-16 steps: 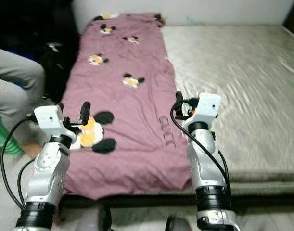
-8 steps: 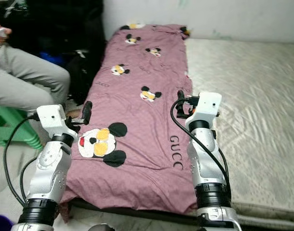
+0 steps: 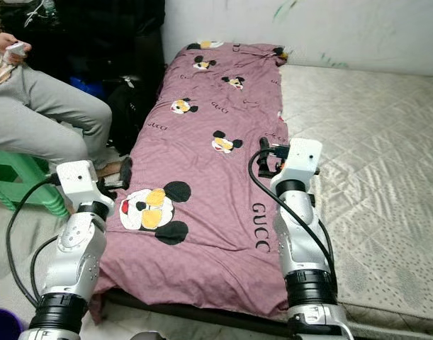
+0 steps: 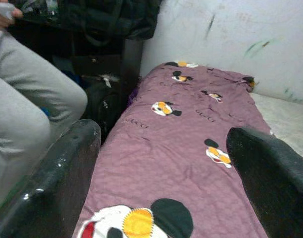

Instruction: Clean up the room

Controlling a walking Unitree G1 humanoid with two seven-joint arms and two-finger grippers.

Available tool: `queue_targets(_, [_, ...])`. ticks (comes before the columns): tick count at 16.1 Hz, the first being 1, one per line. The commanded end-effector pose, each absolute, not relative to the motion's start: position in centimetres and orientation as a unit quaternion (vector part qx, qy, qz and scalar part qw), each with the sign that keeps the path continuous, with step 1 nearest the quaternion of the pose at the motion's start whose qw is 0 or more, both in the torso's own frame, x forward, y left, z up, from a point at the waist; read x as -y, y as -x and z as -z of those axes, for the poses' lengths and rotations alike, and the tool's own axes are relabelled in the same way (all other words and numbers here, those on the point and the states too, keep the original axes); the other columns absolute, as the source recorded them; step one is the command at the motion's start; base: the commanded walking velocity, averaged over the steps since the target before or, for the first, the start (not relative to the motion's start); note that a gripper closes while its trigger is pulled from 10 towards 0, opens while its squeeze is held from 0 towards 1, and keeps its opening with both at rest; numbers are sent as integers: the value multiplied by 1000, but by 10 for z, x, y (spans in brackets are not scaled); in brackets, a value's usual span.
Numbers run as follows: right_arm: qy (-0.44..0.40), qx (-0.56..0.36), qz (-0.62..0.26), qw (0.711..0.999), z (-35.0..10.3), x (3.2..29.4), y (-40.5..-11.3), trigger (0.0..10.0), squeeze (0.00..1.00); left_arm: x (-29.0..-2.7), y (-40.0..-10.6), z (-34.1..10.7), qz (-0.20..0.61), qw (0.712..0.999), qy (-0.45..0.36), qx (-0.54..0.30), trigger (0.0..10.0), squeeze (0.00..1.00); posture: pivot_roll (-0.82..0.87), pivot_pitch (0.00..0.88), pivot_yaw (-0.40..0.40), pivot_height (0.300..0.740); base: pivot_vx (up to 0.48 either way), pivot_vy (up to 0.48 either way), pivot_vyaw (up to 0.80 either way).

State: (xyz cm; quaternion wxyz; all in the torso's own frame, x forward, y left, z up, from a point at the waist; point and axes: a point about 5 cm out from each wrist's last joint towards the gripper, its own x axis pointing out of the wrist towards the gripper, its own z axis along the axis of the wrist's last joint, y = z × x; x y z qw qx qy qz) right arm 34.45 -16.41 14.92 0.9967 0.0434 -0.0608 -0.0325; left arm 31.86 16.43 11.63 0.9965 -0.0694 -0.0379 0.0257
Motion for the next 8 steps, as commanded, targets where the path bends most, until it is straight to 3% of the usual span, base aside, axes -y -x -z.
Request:
queue_targets(1, [-44, 63, 31, 997, -151, 164, -346, 10000, 0, -161, -321, -119, -22, 997, 58, 39, 10000, 0, -75, 0, 23, 740, 0, 0, -425])
queue_targets(8, [-56, 44, 1, 997, -142, 151, -344, 10000, 0, -162, -318, -113, -13, 996, 77, 39, 10000, 0, -70, 0, 12, 740, 0, 0, 0])
